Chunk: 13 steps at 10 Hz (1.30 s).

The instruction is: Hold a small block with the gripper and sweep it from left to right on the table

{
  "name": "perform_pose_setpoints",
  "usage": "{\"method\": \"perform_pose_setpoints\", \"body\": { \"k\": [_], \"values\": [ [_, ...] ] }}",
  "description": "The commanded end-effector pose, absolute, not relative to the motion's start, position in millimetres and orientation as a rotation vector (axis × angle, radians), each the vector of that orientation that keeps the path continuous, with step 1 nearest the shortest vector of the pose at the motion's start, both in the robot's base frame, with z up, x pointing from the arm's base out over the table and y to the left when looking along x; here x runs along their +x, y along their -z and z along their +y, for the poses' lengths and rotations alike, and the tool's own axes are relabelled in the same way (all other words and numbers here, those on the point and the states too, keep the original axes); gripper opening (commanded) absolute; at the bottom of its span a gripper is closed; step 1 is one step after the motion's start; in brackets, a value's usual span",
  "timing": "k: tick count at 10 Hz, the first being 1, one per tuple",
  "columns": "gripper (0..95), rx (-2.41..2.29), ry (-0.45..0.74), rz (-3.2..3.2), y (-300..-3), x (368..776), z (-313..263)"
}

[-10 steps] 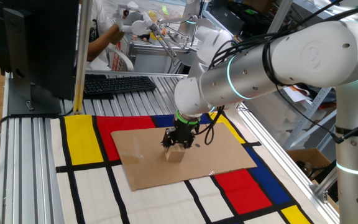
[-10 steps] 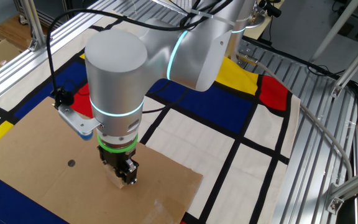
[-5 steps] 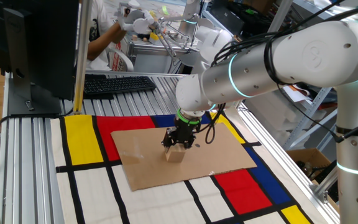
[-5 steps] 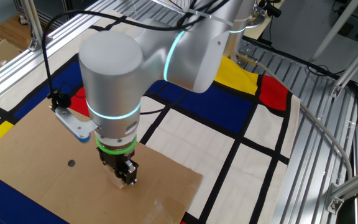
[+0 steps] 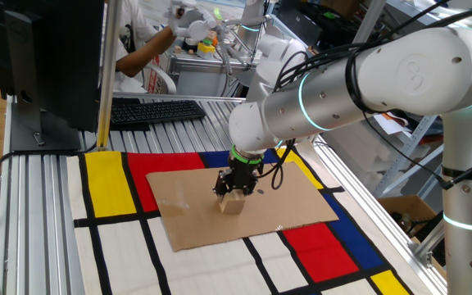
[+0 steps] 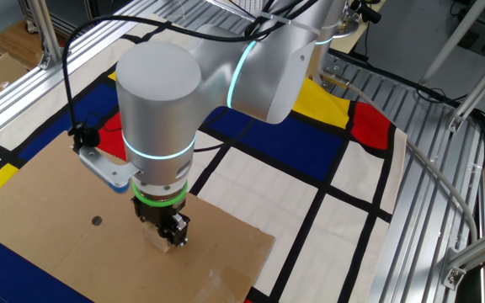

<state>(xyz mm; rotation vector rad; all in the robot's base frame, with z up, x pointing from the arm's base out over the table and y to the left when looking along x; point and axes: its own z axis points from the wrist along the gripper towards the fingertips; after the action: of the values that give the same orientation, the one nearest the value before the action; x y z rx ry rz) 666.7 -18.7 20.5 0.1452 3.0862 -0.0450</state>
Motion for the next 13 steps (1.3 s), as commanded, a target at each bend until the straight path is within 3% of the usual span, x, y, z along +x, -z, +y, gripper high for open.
{"method": "perform_pose_setpoints", "body": {
  "k": [1,13],
  "values": [
    [0.0,0.115,0.05,3.085,-21.0,666.2,-19.1],
    [0.0,0.103,0.027,3.092,-20.5,666.3,-18.9]
  ]
}}
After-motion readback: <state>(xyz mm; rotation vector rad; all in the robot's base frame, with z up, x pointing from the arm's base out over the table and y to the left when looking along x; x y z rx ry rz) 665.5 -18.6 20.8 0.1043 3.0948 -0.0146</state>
